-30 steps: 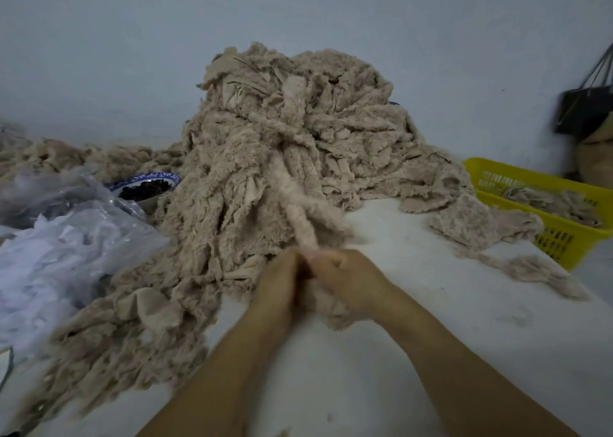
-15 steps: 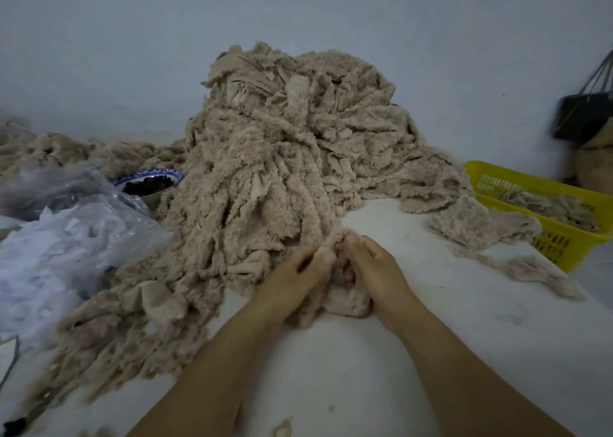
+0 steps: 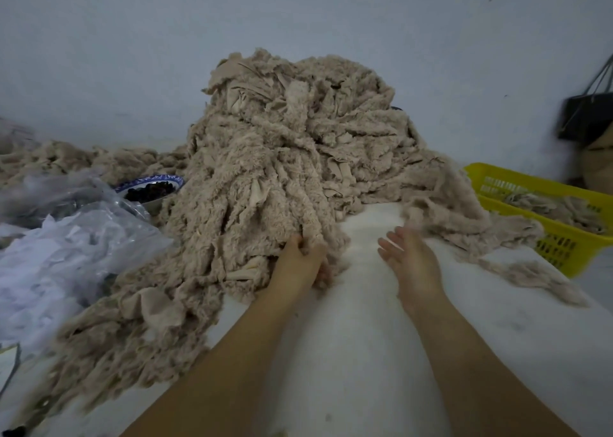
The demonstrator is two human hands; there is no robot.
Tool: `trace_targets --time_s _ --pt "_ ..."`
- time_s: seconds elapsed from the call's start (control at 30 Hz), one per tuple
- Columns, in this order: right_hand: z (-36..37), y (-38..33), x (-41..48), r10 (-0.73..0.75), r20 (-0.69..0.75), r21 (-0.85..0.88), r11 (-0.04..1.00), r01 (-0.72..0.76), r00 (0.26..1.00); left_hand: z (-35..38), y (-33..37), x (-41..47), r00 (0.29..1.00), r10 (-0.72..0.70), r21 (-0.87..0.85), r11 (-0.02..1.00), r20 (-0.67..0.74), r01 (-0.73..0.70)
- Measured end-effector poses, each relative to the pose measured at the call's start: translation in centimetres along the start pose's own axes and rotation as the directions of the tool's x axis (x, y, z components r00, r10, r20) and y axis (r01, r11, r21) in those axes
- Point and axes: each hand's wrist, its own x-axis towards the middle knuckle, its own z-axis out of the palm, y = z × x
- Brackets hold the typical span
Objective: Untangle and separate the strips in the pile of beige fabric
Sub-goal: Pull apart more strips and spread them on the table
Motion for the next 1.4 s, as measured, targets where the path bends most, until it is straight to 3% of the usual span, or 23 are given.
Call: trace_targets --time_s 0.1,0.17,0.23,0.33,0.4,0.43,0.5,0.63,0.73,0.83,0.9,0.97,1.03,1.1,1.13,1.17,1.2,1.27,1.3,1.33,1.4 --pt "1.3 1.2 -1.0 -0.149 0.101 -0.244 0.955 0.170 0.984 0.8 0.6 0.6 0.999 -0.045 -0.009 0.999 -0.030 0.045" --pt "1.7 1.5 -1.5 -0.098 0.197 -0.346 0.924 0.162 0.976 1.5 1.3 -0.3 0.995 0.099 0.148 0.984 -0.033 -0.094" --pt "1.8 1.6 -1.9 0.006 0.282 -0.311 0.947 0.085 0.960 2.2 1.7 -2.4 0.954 0.269 0.326 0.897 0.130 -0.297" --pt "1.6 0.8 -2.4 0.225 0.411 -0.126 0.974 -0.189 0.884 2.9 0.8 -6.1 0.799 0.346 0.349 0.763 0.491 -0.544" --pt "1.0 0.4 -2.4 0.269 0.460 -0.097 0.962 -0.254 0.846 3.1 0.0 -7.3 0.670 0.386 0.347 0.632 0.634 -0.693" --pt "0.9 0.2 -2.4 0.263 0.459 -0.074 0.963 -0.259 0.849 3.2 -0.4 -7.6 0.644 0.399 0.341 0.604 0.652 -0.720" --pt "0.8 0.1 -2.1 0.204 0.429 0.060 0.966 -0.253 0.880 3.1 -0.7 -7.4 0.683 0.442 0.322 0.646 0.581 -0.692" --pt "1.0 -0.2 -2.0 0.091 0.405 0.195 0.964 -0.183 0.910 1.4 -1.1 -6.0 0.902 0.302 0.218 0.900 0.310 -0.377" --pt "0.9 0.5 -1.6 0.042 0.363 0.095 0.992 -0.082 0.931 0.1 -1.4 -5.2 0.950 0.281 0.206 0.930 0.134 -0.304" --pt "1.2 0.5 -2.0 -0.096 0.250 -0.219 0.964 0.152 0.964 -0.4 -0.9 -4.7 0.979 0.203 0.015 0.979 0.017 -0.204" --pt "1.5 0.7 -2.5 -0.128 0.367 -0.407 0.869 0.282 0.922 -0.6 -0.4 -4.4 0.990 0.130 -0.129 0.982 -0.056 -0.136" --pt "2.0 1.2 -3.5 -0.025 0.584 -0.495 0.781 0.381 0.812 -0.8 -0.1 -4.2 0.995 0.081 -0.300 0.949 -0.055 -0.094" --pt "2.2 2.2 -3.7 0.062 0.675 -0.567 0.681 0.463 0.735 -0.9 0.1 -4.1 0.996 0.081 -0.360 0.929 -0.033 -0.087" --pt "2.5 1.9 -3.6 0.061 0.632 -0.587 0.689 0.426 0.772 -1.1 0.0 -3.7 0.987 0.132 -0.230 0.961 -0.096 -0.151" --pt "2.5 1.5 -3.3 0.054 0.564 -0.532 0.786 0.313 0.824 -1.1 0.1 -3.3 0.977 0.167 -0.139 0.973 -0.131 -0.185" --pt "2.5 0.9 -2.7 0.060 0.475 -0.379 0.915 0.142 0.878 -1.2 0.3 -2.8 0.971 0.191 -0.054 0.978 -0.141 -0.200" --pt "2.2 0.1 -2.0 0.057 0.399 -0.109 0.994 -0.015 0.915 -1.0 0.6 -2.4 0.972 0.204 0.012 0.979 -0.114 -0.204" --pt "1.3 -0.9 -0.9 0.020 0.267 0.425 0.895 -0.136 0.964 -0.3 0.9 -1.5 0.972 0.236 0.211 0.950 0.002 -0.231" --pt "1.0 -0.8 -0.7 0.054 0.202 0.519 0.841 -0.154 0.978 0.2 0.8 -0.9 0.963 0.261 0.361 0.893 0.066 -0.267" --pt "1.0 -0.4 -0.7 0.098 0.164 0.499 0.850 -0.168 0.982 0.7 0.7 -0.3 0.955 0.271 0.498 0.816 0.121 -0.294" --pt "1.6 1.0 -0.9 0.128 0.131 0.269 0.950 -0.159 0.983 1.4 0.3 0.7 0.956 0.238 0.680 0.674 0.169 -0.288"
